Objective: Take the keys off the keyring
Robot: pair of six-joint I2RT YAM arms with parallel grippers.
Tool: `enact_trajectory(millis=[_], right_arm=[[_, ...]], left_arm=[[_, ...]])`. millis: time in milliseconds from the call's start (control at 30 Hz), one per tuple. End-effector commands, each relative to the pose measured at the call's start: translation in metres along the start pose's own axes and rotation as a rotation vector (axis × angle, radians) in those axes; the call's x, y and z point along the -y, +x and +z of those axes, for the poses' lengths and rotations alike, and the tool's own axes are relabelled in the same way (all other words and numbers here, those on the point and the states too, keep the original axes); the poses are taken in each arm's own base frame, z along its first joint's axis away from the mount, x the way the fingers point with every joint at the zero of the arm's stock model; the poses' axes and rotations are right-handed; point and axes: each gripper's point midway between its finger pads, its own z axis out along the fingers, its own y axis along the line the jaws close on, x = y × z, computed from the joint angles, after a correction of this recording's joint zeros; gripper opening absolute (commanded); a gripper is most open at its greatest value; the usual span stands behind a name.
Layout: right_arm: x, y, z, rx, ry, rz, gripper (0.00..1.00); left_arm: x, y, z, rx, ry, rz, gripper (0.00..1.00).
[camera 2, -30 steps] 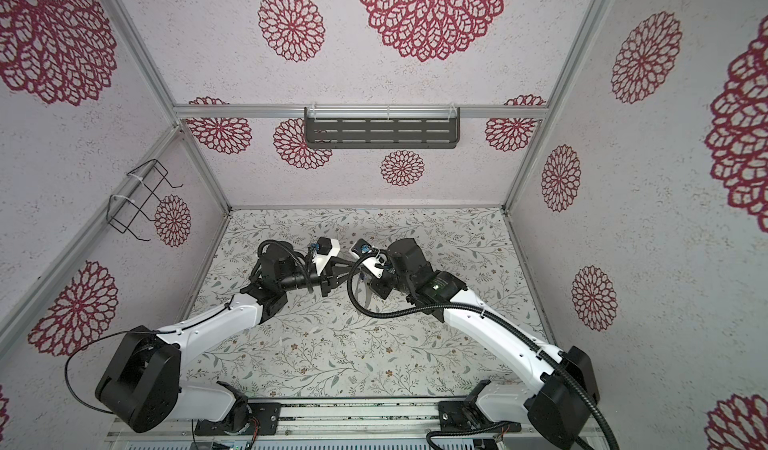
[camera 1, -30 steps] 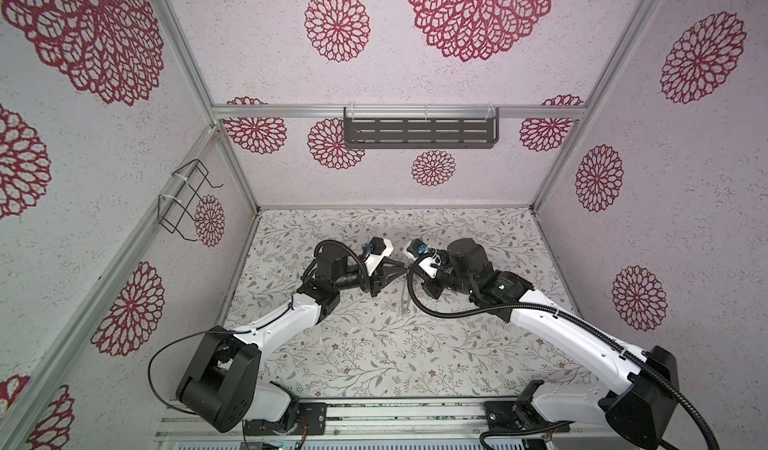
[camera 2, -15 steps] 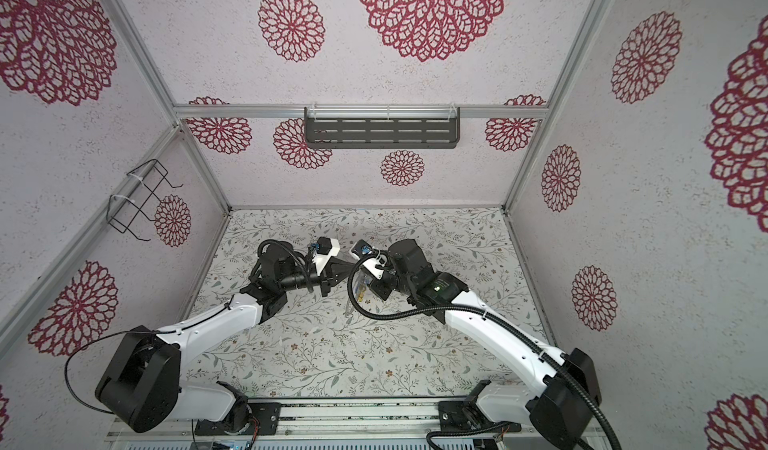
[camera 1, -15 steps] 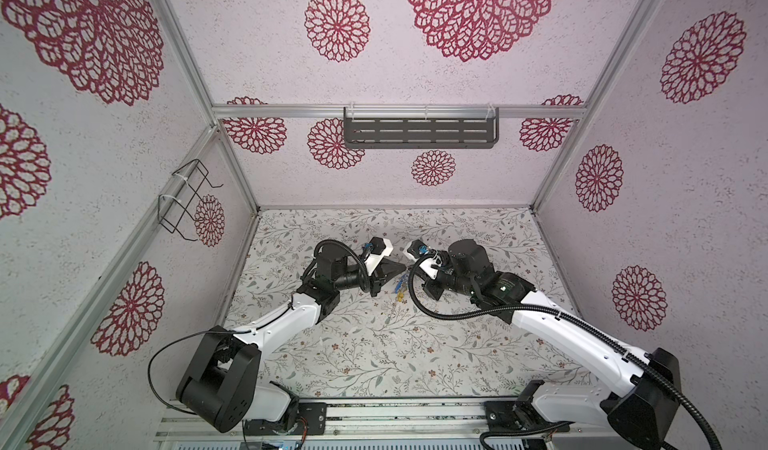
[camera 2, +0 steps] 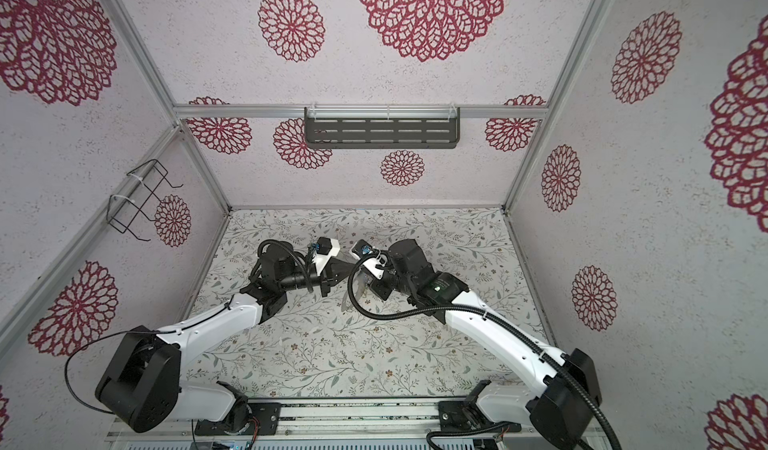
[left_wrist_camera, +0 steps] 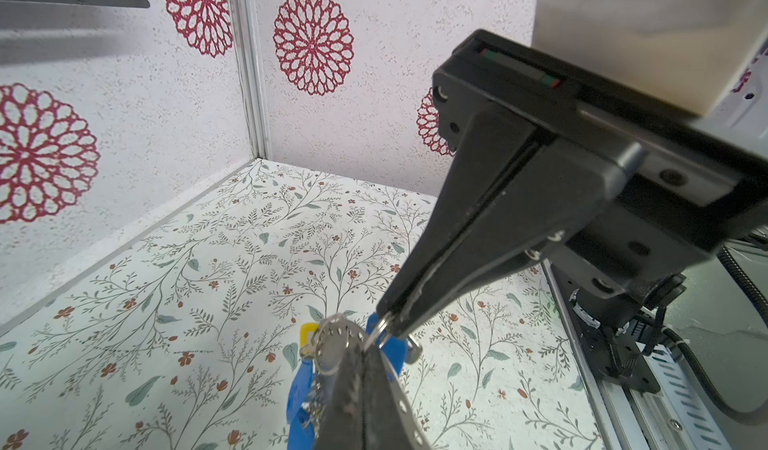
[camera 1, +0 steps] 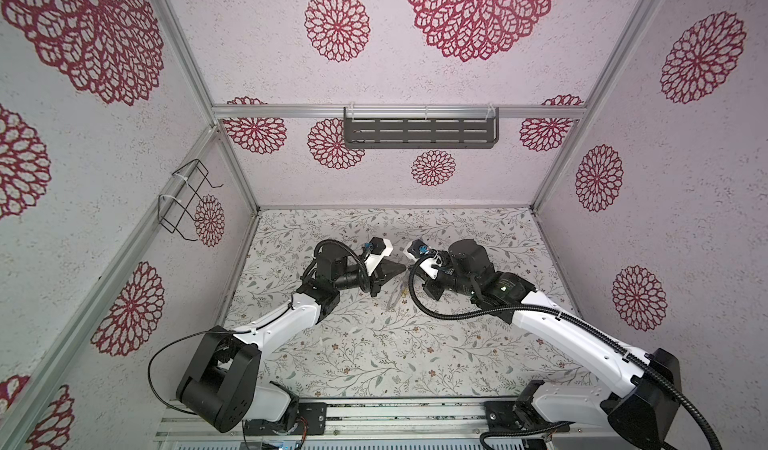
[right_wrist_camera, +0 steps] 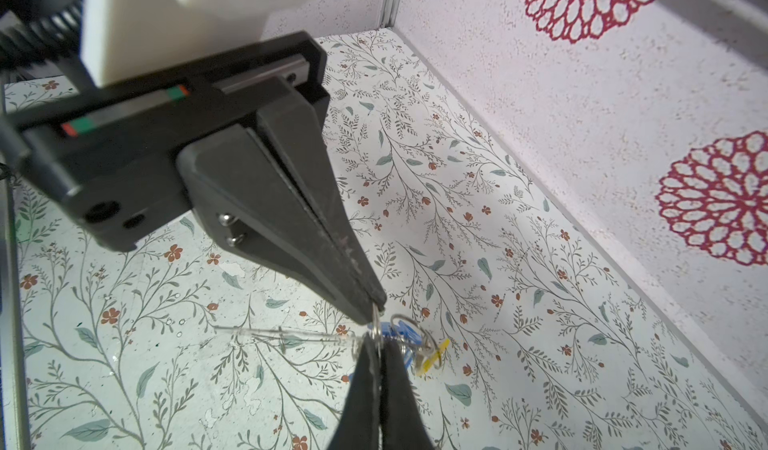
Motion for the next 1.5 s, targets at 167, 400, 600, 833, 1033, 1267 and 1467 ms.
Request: enact_trajectory(millis=[167,400,600,833,1033,1267,1467], right_arm=[[0.009,-0.033,-0.013,0.123,0.045,-0.004,0.0],[0.012,-0.031,-0.012,0.121,0.066,0.013,0.0],[0.011,-0.03,-0.013,0.128,0.062,0.011,0.0],[0.009,-0.029,-0.015,0.12,0.053,-0.011,0.0],[0.001,-0.028,-0.014,0.125,0.011,-0.003,0.0],[-0.001,-0.033,-0.017,0.135,-0.005,-0.005,0.0],[-0.004,-0.031,-0.015,0.125,-0.024,-0.003,0.0]], left_arm=[[0.013,-0.013,-0.002,0.033,0.044,0.037,0.0],[0.019,-0.023,-0.006,0.073,0.063,-0.008,0.0],[0.009,-0.022,-0.006,0.094,-0.012,0.02,0.11],[0.002,-0.016,-0.012,0.046,-0.092,0.131,0.39],[0.005,-0.023,-0.011,0.047,-0.06,0.148,0.21],[0.007,-0.022,-0.006,0.035,-0.028,0.133,0.28],[0.007,-0.017,-0.002,-0.007,-0.009,0.126,0.27]])
